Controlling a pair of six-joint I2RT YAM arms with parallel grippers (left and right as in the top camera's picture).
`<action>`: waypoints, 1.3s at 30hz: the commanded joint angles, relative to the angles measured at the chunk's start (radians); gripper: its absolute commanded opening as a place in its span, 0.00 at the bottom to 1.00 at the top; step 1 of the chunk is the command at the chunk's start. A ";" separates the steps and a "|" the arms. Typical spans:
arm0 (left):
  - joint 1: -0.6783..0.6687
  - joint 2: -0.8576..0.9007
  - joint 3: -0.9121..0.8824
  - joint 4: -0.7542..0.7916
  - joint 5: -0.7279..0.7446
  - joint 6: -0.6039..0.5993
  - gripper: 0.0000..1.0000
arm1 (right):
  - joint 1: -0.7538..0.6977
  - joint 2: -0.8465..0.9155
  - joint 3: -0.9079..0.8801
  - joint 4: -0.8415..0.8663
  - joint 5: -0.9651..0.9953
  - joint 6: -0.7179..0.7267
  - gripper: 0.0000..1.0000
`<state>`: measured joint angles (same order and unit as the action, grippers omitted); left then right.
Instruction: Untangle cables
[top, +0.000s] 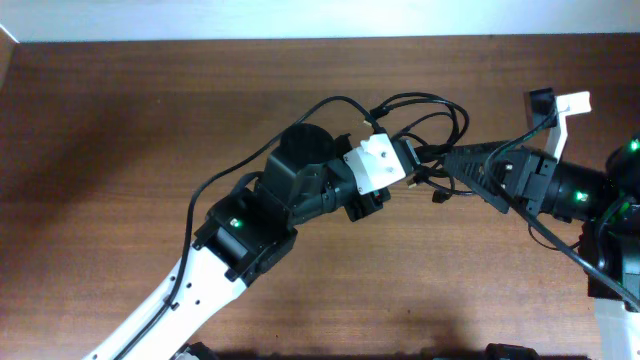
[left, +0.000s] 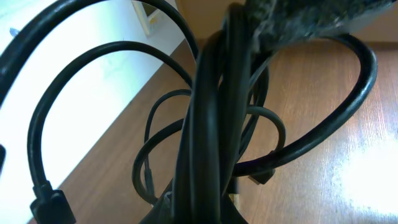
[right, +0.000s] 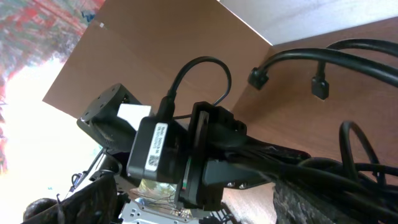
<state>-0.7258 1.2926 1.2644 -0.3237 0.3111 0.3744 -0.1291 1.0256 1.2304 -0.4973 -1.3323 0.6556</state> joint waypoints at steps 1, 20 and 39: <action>-0.027 -0.009 0.006 0.040 0.034 0.025 0.00 | 0.008 -0.003 0.010 -0.012 0.032 0.008 0.79; -0.103 -0.009 0.006 0.072 0.085 0.092 0.00 | 0.008 0.019 0.010 -0.018 0.087 0.008 0.46; -0.112 -0.009 0.006 0.085 0.086 0.091 0.00 | 0.071 0.065 0.010 -0.022 0.115 0.006 0.24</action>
<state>-0.8021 1.2964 1.2621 -0.2646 0.3107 0.4271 -0.0967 1.0725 1.2308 -0.5201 -1.2583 0.6765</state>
